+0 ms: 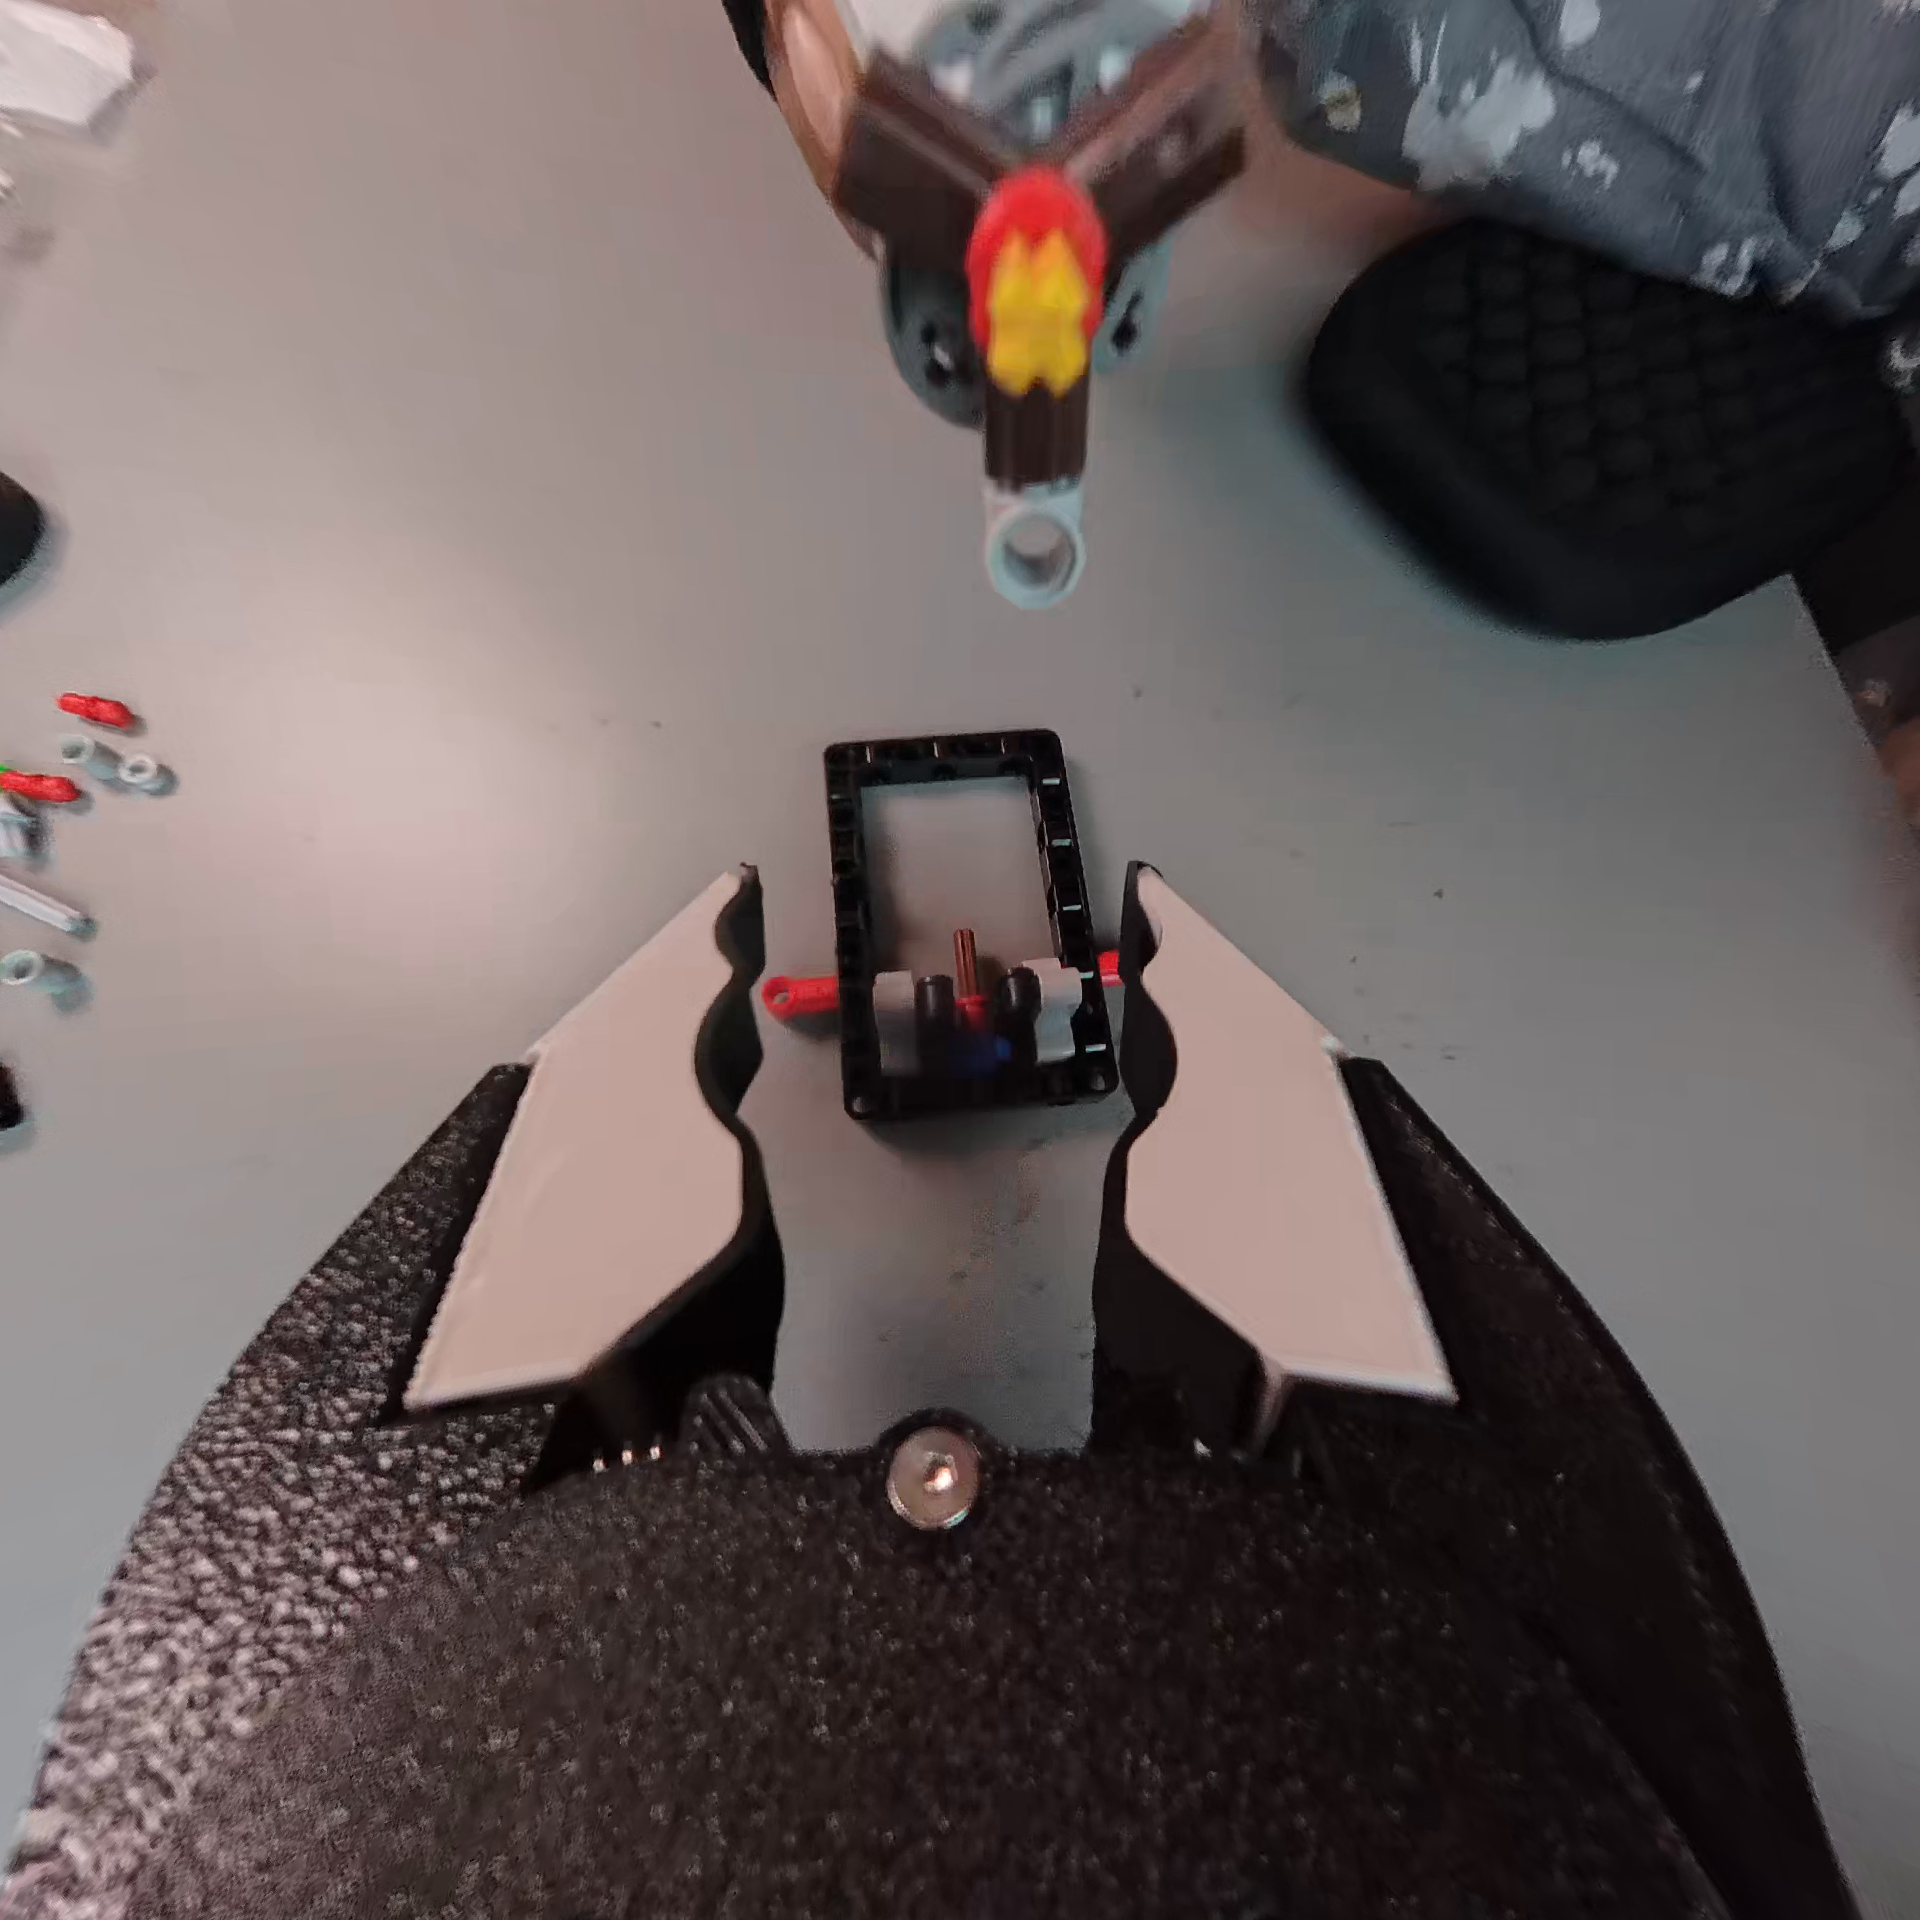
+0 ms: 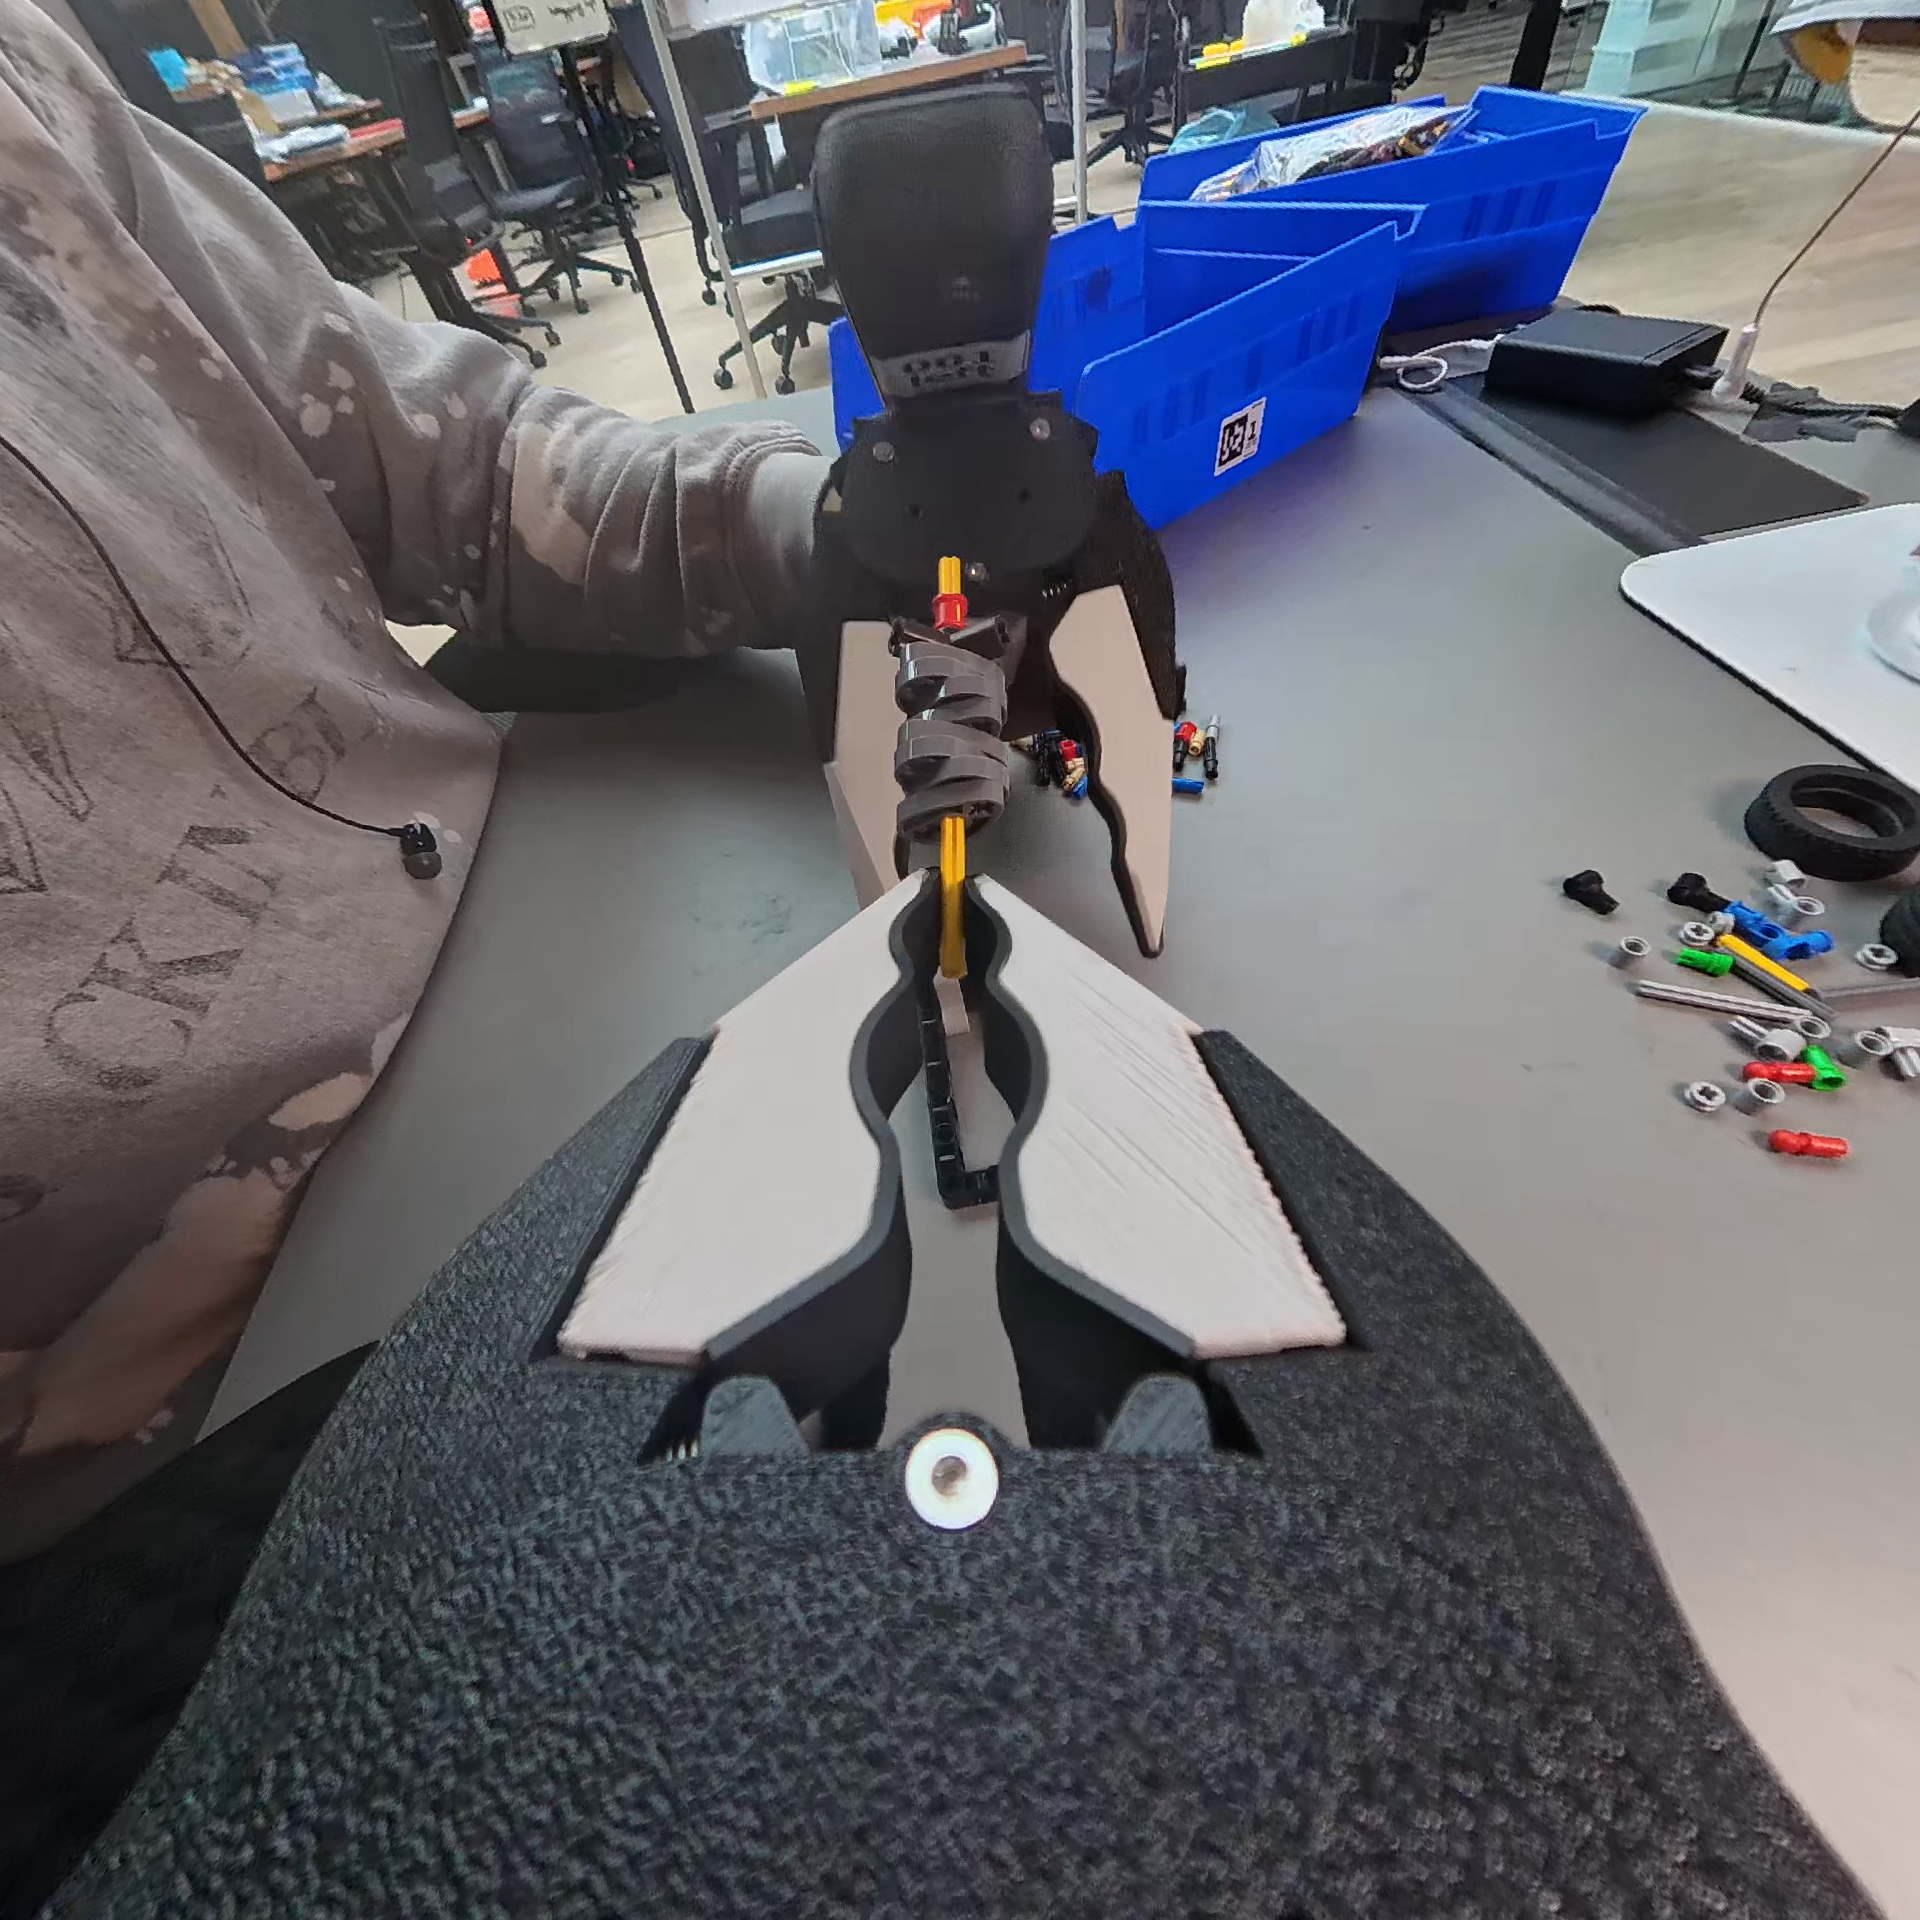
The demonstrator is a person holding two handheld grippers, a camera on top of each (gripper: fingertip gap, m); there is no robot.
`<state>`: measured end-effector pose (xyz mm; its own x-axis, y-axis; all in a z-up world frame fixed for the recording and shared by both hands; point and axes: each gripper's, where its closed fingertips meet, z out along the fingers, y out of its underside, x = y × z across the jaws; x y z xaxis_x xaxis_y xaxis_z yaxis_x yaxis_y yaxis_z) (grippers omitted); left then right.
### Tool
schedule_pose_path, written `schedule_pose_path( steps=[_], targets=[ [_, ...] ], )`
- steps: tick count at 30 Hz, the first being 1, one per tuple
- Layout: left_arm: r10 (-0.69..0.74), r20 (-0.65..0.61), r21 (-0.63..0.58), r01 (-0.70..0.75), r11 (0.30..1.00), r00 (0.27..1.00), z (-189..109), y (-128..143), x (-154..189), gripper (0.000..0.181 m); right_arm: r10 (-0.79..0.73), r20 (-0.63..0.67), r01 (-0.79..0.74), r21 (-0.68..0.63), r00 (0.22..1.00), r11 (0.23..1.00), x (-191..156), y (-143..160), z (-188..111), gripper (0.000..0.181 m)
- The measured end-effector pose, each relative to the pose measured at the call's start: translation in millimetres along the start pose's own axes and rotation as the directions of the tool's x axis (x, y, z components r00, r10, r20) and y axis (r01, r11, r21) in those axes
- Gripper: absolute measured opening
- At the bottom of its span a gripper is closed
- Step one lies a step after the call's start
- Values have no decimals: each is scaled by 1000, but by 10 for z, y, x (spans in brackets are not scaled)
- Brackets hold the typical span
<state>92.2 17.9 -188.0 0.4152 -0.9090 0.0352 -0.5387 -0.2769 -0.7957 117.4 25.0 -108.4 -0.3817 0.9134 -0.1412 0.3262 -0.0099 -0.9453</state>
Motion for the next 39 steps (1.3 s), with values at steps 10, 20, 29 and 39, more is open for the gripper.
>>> schedule_pose_path(
  steps=[10, 20, 29, 39],
  targets=[
    [-160, 118, 430, 95, 898, 980, -1022, -359, 37, 45, 9, 41, -12, 79, 999, 997, -50, -128, 185, 3],
    [-219, 92, 526, 140, 839, 971, -1227, -185, 216, 22, 64, 142, -69, 29, 988, 997, -149, -29, 574, 3],
    [-162, 37, 428, 130, 894, 986, -1001, -44, 385, 17, 99, 218, -101, -2, 971, 995, -257, 44, 781, 4],
    [-201, -38, 444, 197, 874, 979, -981, -35, 402, 7, 117, 211, -122, 12, 970, 992, -267, 89, 785, 4]
  ],
)
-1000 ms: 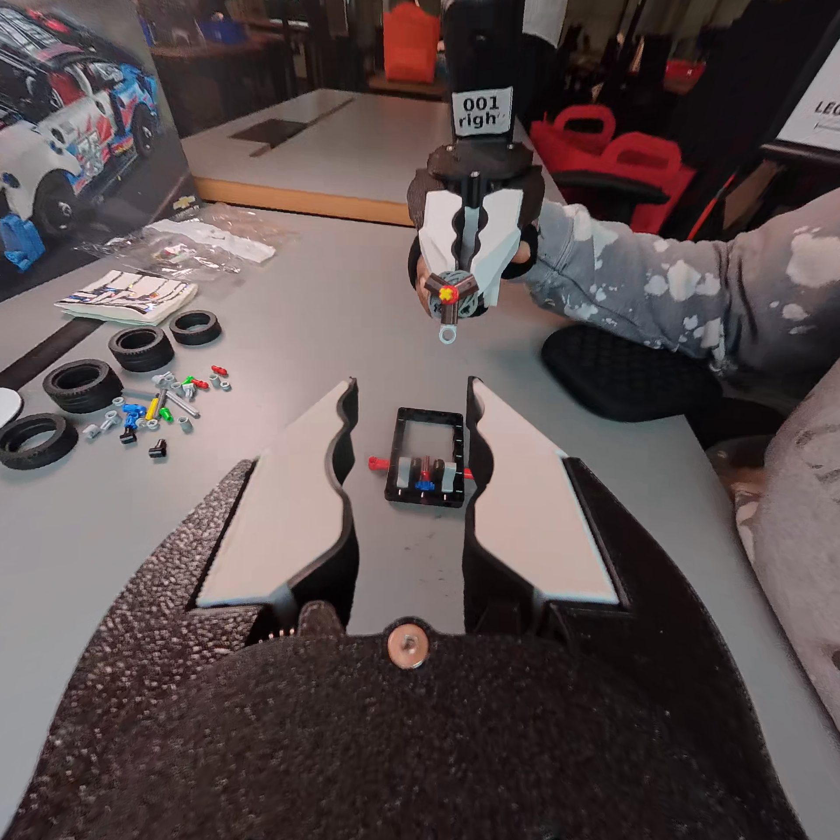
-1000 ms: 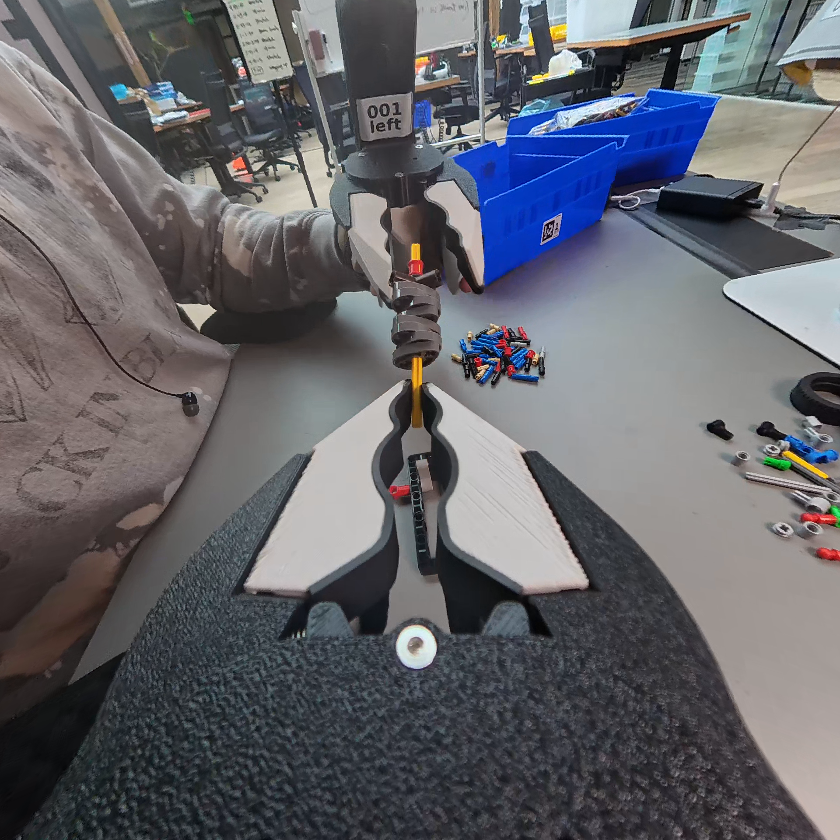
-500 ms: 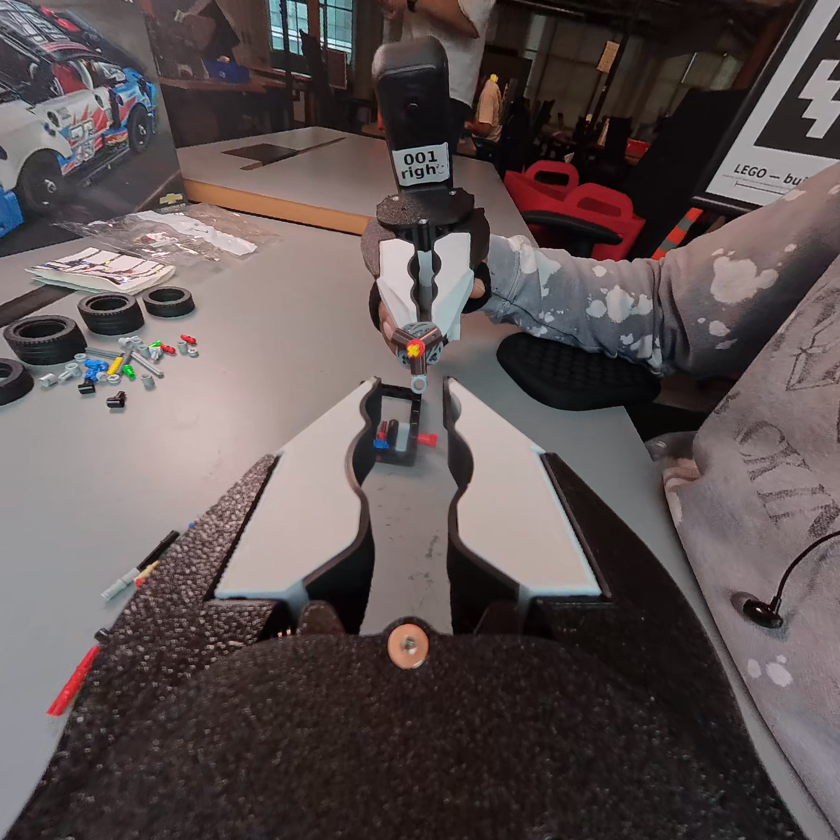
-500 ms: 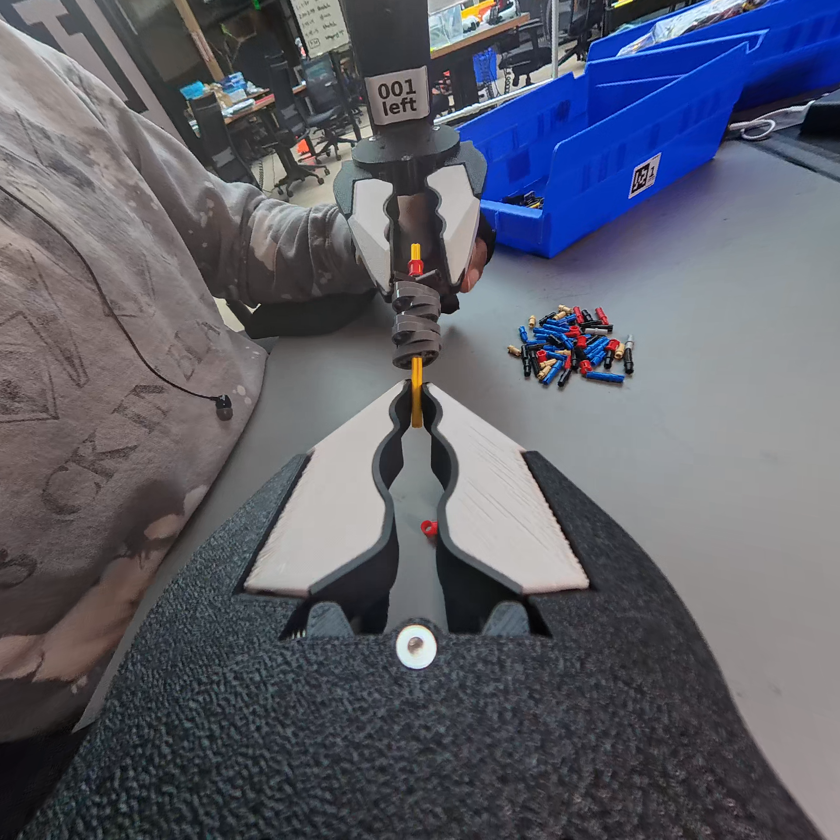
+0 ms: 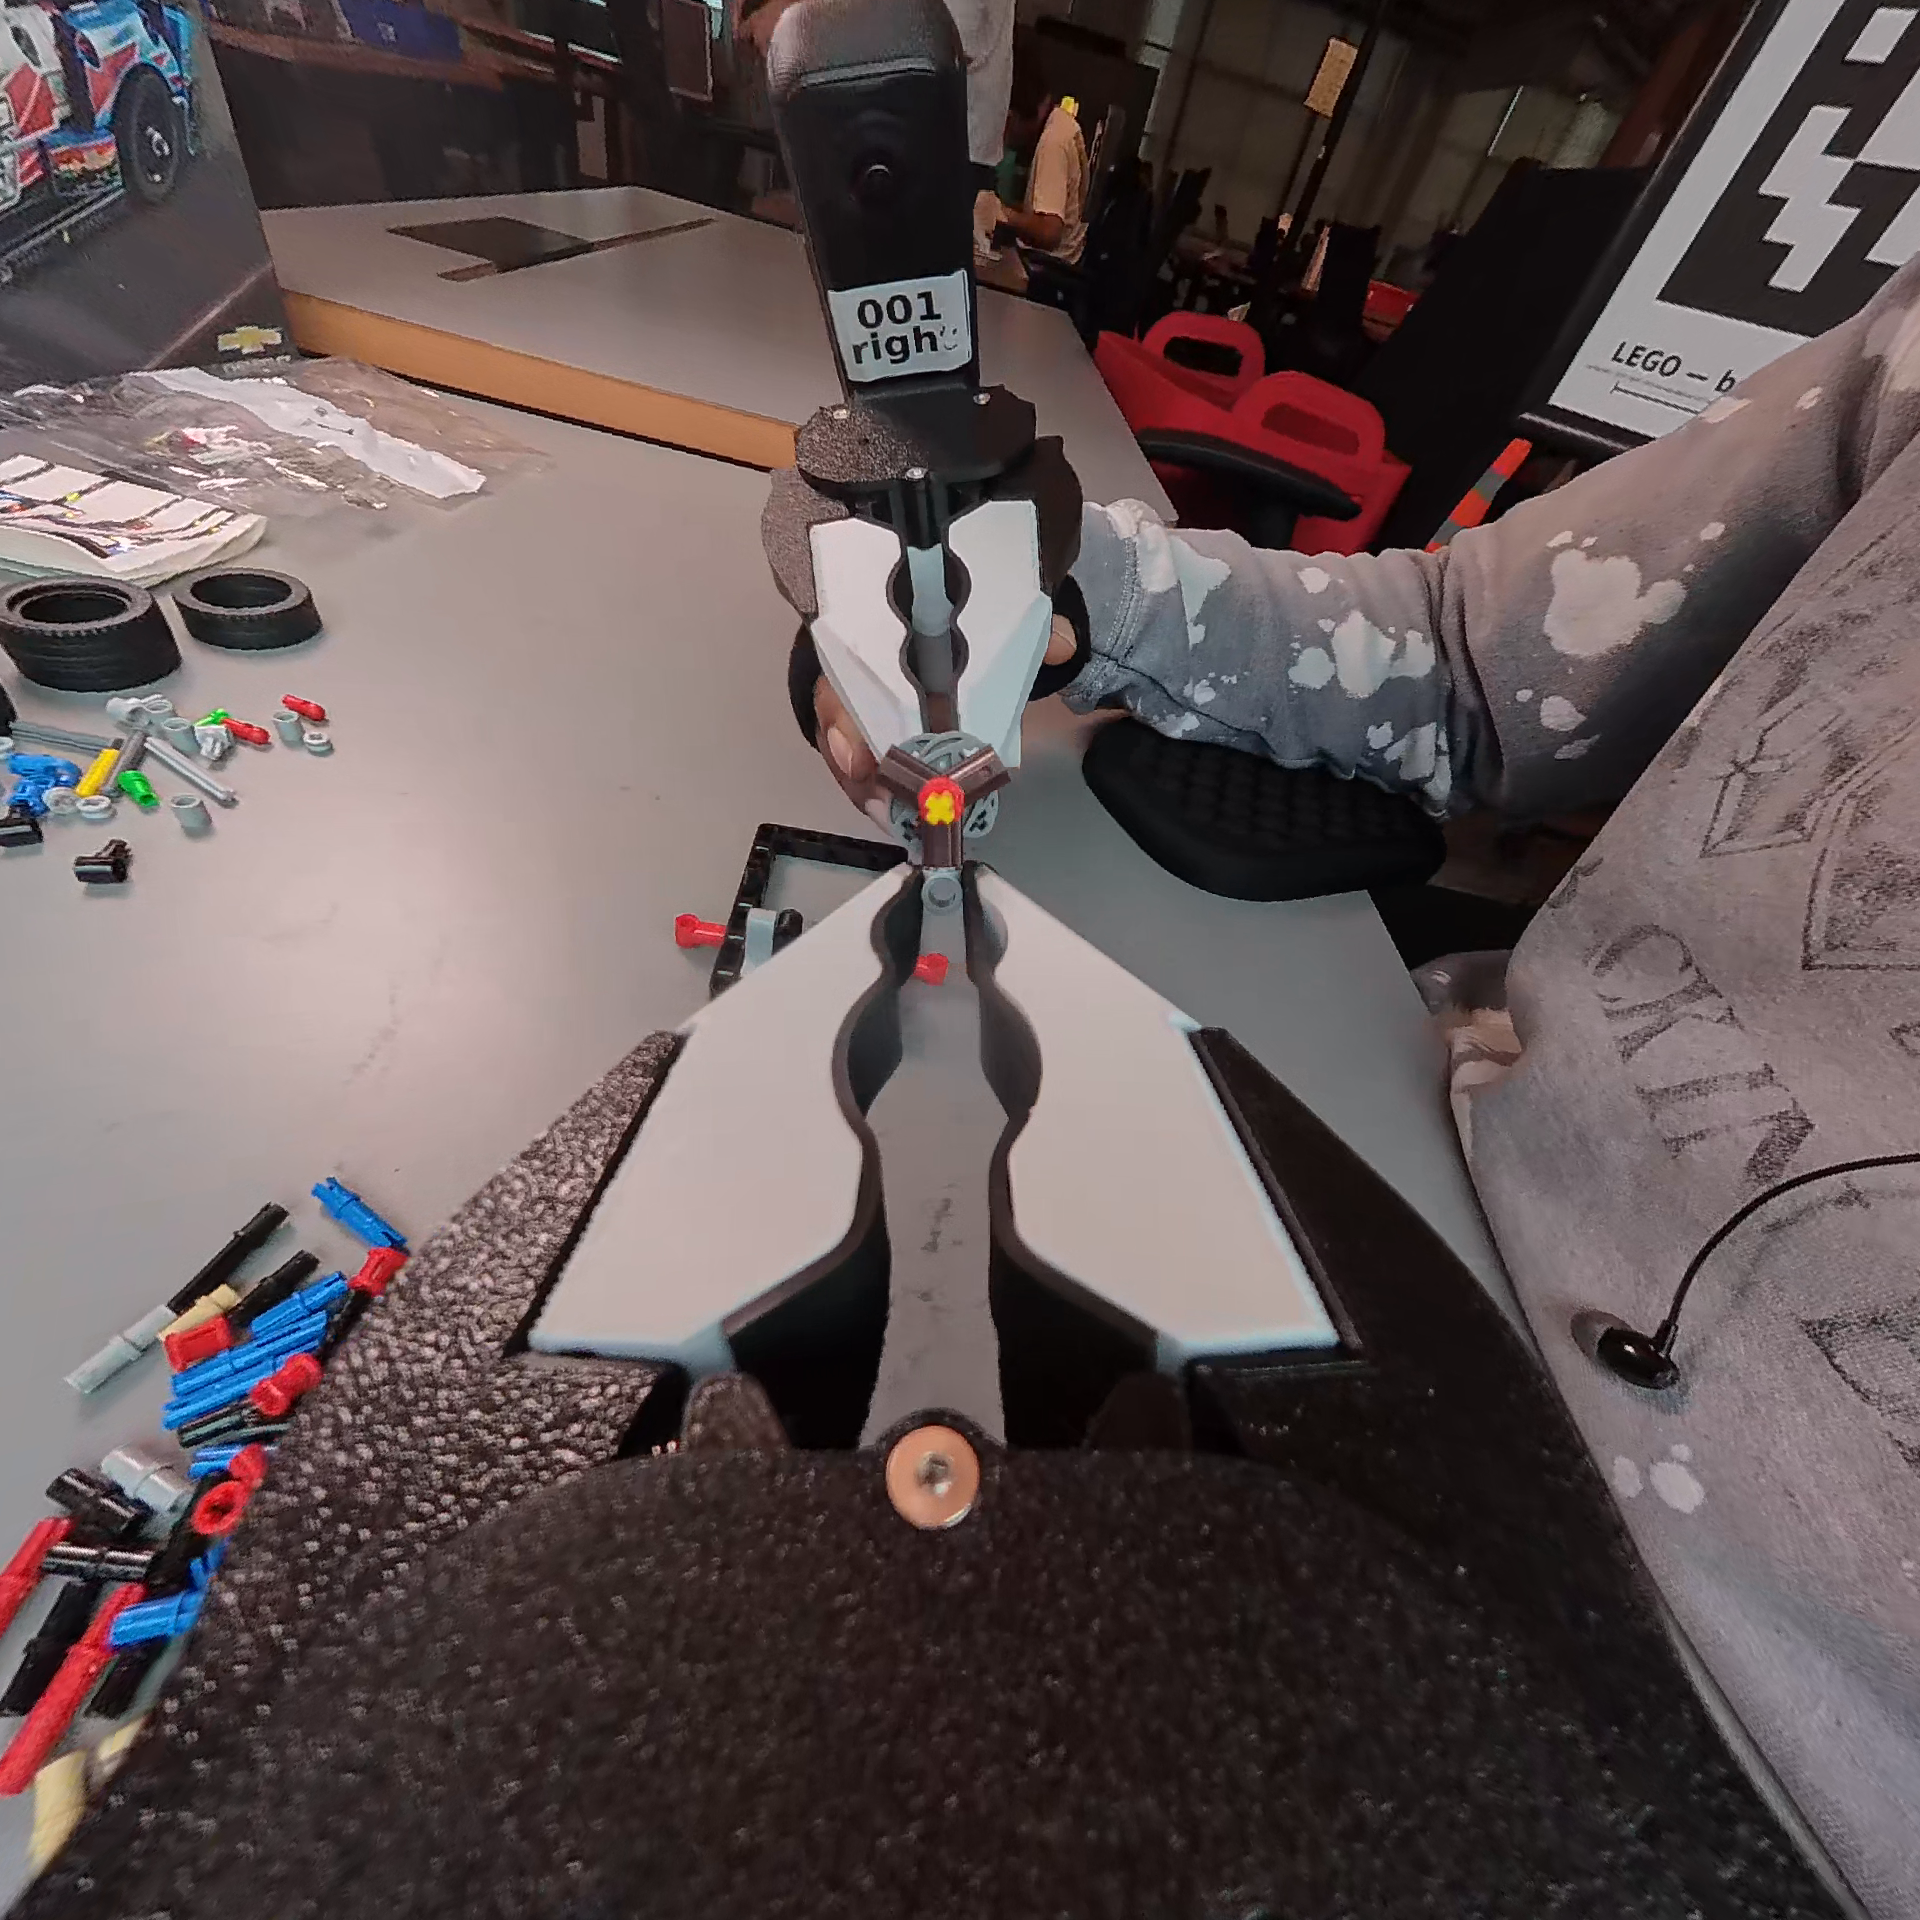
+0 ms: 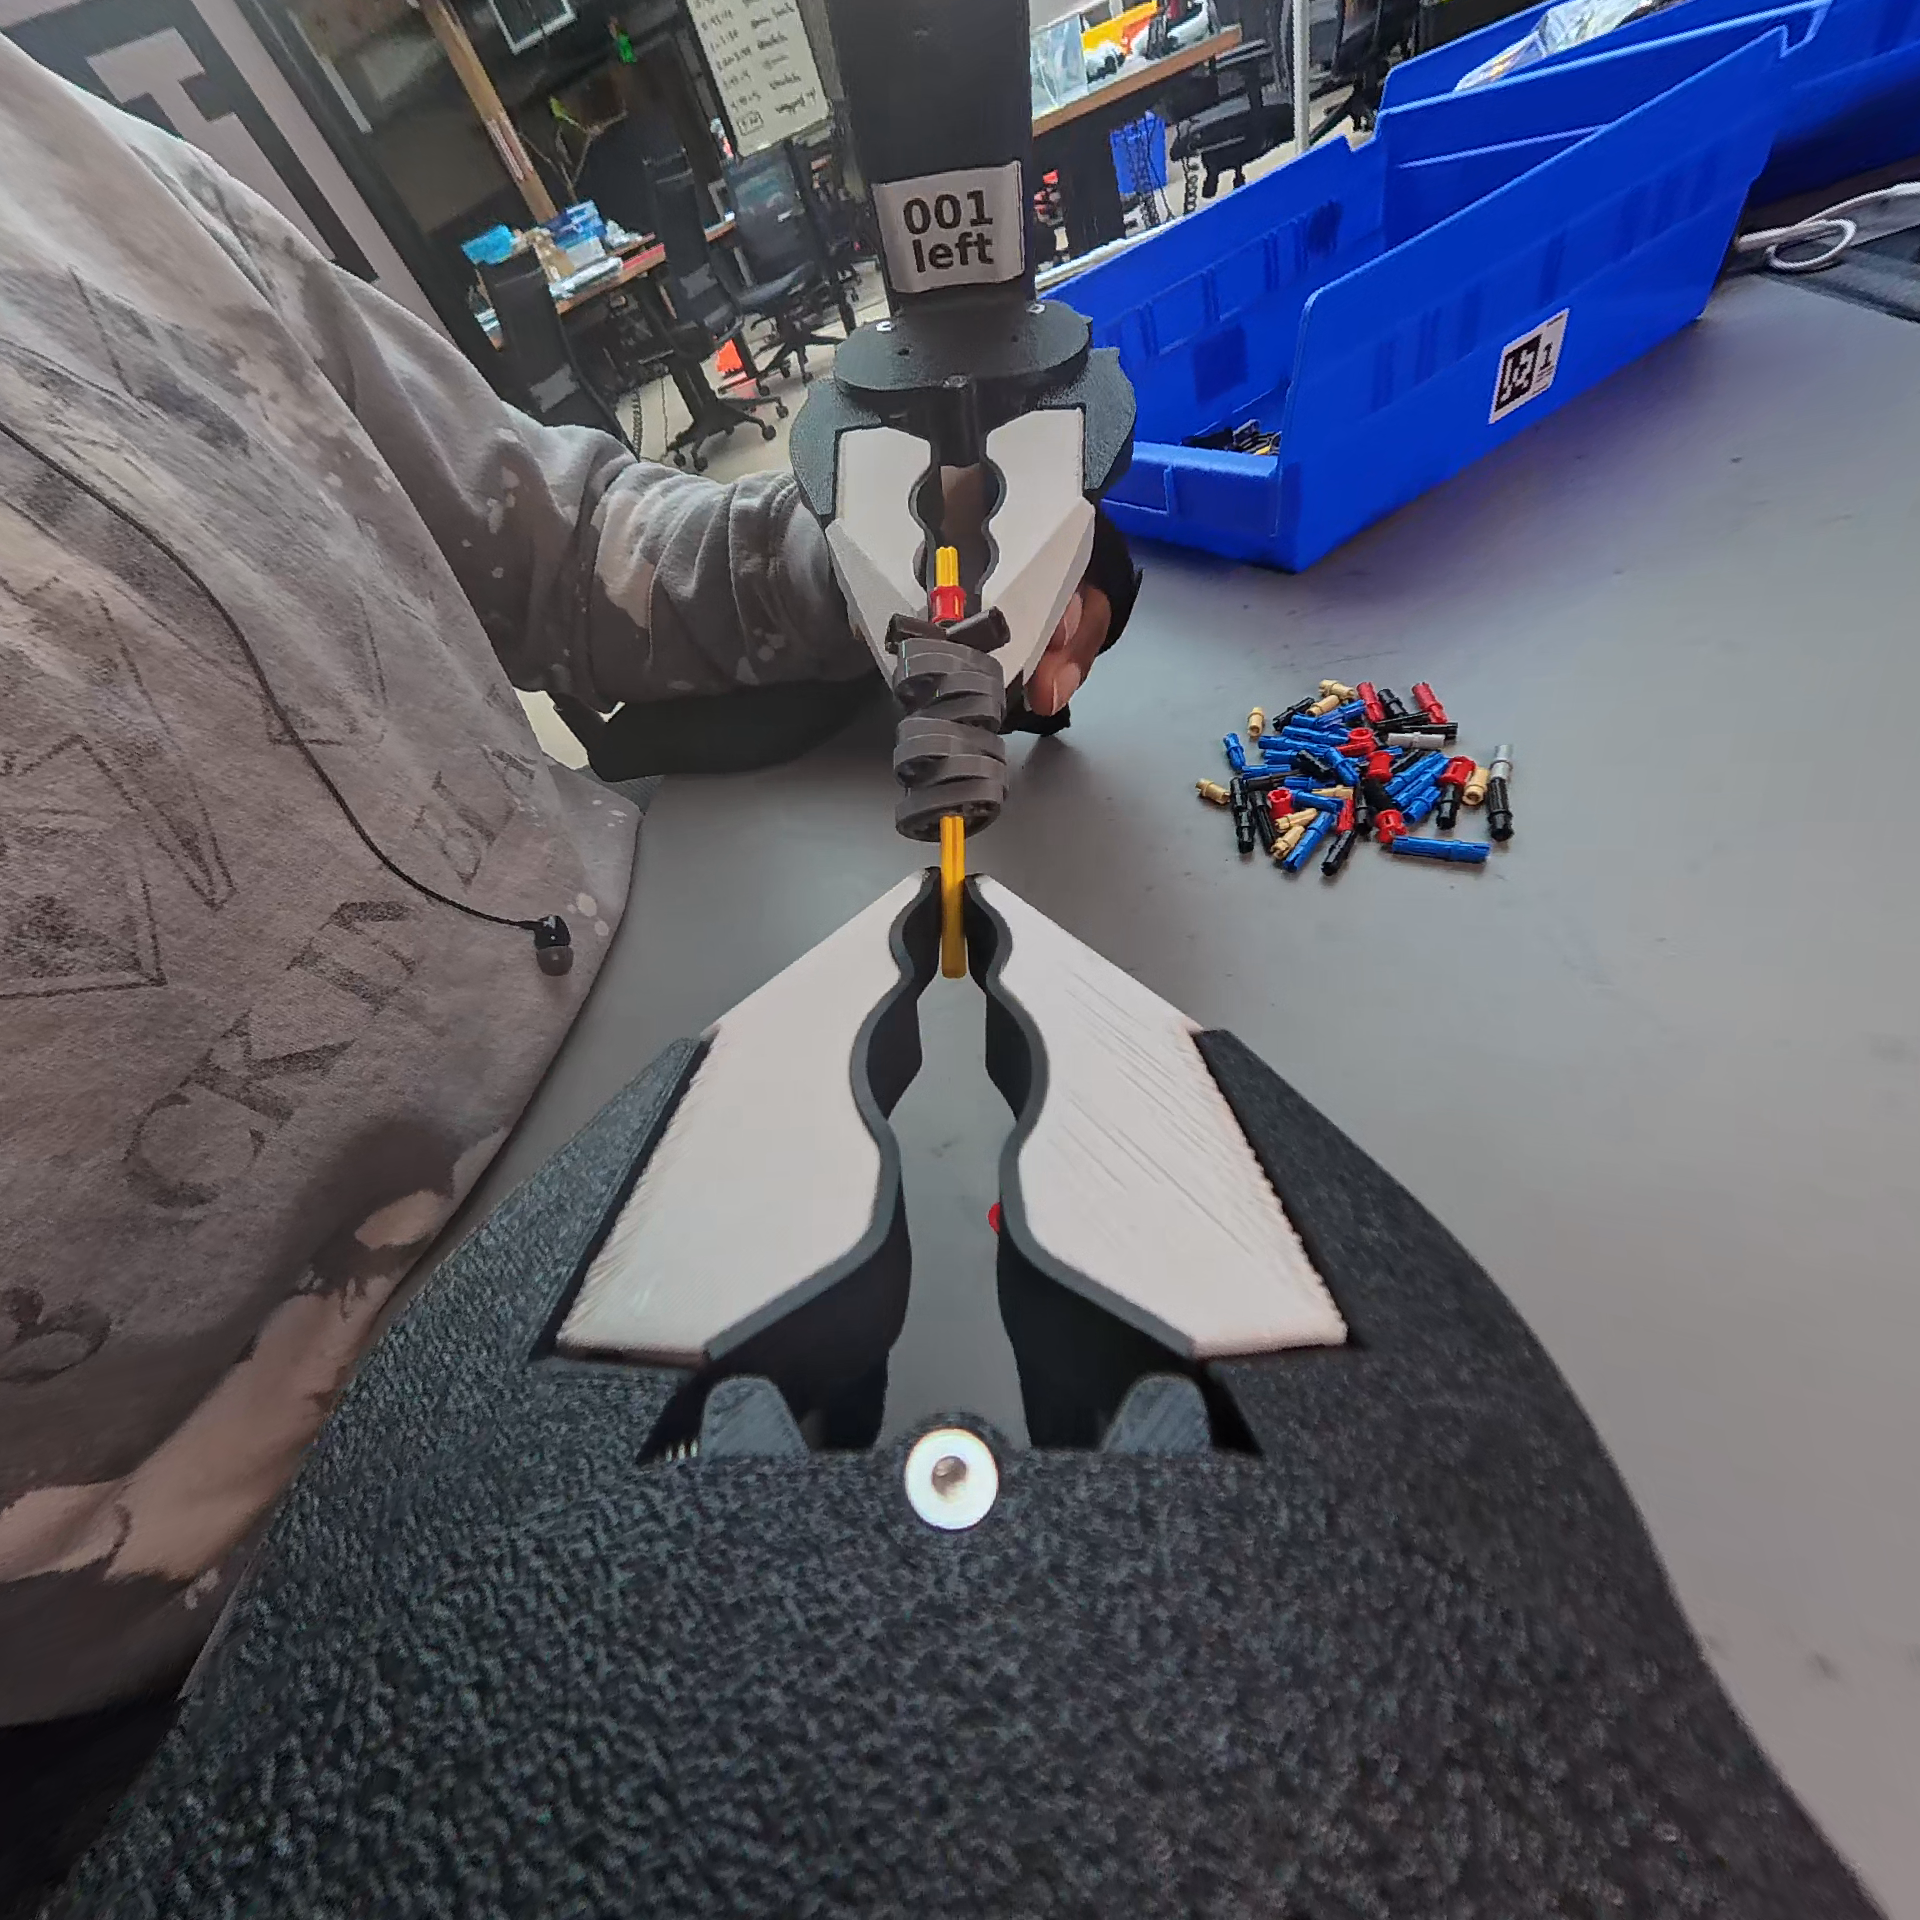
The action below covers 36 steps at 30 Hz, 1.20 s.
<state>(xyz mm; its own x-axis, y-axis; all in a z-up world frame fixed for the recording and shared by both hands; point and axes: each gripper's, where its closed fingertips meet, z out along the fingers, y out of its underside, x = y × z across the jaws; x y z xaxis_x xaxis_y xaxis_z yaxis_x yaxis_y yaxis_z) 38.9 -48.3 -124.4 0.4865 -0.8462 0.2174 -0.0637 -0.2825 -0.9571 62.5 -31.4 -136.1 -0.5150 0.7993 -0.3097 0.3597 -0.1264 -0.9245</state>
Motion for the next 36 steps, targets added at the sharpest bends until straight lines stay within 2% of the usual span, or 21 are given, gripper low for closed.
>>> schedule_pose_path(
  steps=[2, 6, 10, 14, 17, 20, 26, 27, 31, 36],
  targets=[
    [-1, 1, 6, 1, 1000, 1000, -10, -11, -6, 7, -8, -21, 8, -3, 1000, 1000, 21, 16, 13, 5],
    [5, 7, 15, -5, 1000, 1000, -65, -50, -23, 7, -27, -44, 27, -2, 999, 1000, 29, 18, 25, 20],
    [9, 14, 10, -9, 1000, 1000, -98, -50, -46, 7, -69, -120, 74, 38, 990, 997, 86, -129, -4, 38],
    [13, 9, -20, -13, 1000, 1000, -71, 12, -42, 7, -185, -216, 190, 6, 959, 982, 76, -259, 69, 50],
    [45, 17, -80, -44, 996, 999, -16, 111, -26, 7, -258, -220, 254, -47, 941, 966, -4, -256, 226, 54],
    [88, 26, -144, -84, 986, 996, 33, 197, -3, 7, -282, -205, 269, -90, 937, 959, -31, -193, 345, 51],
    [143, 17, -216, -136, 967, 990, 67, 290, 53, 7, -300, -175, 273, -161, 938, 948, -24, -25, 419, 25],
    [145, 15, -221, -139, 965, 989, 66, 299, 56, 7, -304, -171, 277, -163, 937, 947, -27, -20, 421, 25],
    [141, 9, -211, -136, 968, 990, 54, 285, 64, 7, -316, -168, 293, -150, 934, 944, -36, -40, 419, 25],
    [91, 9, -136, -88, 987, 996, 4, 123, 74, 7, -284, -160, 279, -57, 945, 959, -55, -167, 362, 24]
  ],
)
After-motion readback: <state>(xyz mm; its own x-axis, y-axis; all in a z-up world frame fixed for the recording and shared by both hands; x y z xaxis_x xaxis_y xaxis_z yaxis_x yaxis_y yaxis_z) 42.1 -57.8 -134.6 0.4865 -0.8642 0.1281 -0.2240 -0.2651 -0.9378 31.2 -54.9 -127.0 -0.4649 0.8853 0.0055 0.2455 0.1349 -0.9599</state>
